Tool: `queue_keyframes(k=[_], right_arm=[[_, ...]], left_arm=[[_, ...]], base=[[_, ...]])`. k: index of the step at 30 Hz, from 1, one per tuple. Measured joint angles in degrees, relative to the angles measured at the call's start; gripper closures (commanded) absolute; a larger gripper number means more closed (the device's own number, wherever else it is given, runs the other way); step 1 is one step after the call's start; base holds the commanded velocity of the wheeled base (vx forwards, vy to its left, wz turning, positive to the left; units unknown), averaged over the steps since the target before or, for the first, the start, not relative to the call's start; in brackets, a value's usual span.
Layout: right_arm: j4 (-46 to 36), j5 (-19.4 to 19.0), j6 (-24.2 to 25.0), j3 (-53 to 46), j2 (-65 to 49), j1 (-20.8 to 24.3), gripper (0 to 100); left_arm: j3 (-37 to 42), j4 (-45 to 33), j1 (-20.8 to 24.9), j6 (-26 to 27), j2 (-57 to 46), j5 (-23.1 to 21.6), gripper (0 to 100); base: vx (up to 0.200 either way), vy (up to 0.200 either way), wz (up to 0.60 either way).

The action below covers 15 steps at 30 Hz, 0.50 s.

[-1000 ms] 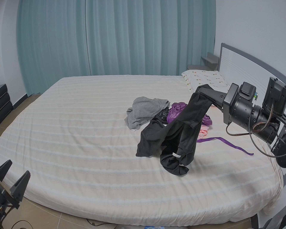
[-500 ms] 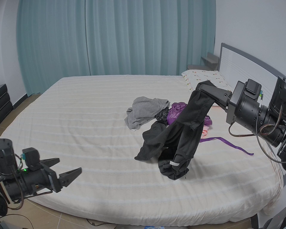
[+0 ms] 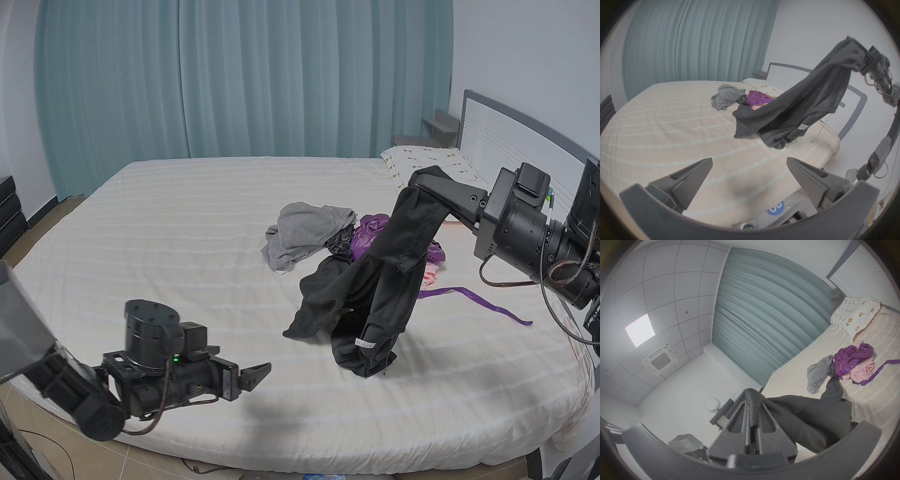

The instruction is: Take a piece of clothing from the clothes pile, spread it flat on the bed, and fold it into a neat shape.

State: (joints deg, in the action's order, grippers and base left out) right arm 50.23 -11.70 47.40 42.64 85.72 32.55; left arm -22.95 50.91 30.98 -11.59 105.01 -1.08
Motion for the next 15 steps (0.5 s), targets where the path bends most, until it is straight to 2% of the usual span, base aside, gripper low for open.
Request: queue_keyframes(k=[4,7,15], right_arm=[[0.0,0.0,0.0,0.1,0.0,0.1,100],[0.0,-0.1,0.0,0.1,0.0,0.2,100],[-0.1,0.1,0.0,0.6,0.1,1.1,100]], left_arm=[[-4.9,3.3,1.4,-1.5,6.6,0.7,0],[-8.5,4.0,1.4,-4.8,10.5,0.6,0],[-18.1,4.1,-2.3,-7.1,19.5,-2.7,0]], base=[[0.0,0.0,0.0],[0.0,0.0,0.0],[0.0,0.0,0.0]])
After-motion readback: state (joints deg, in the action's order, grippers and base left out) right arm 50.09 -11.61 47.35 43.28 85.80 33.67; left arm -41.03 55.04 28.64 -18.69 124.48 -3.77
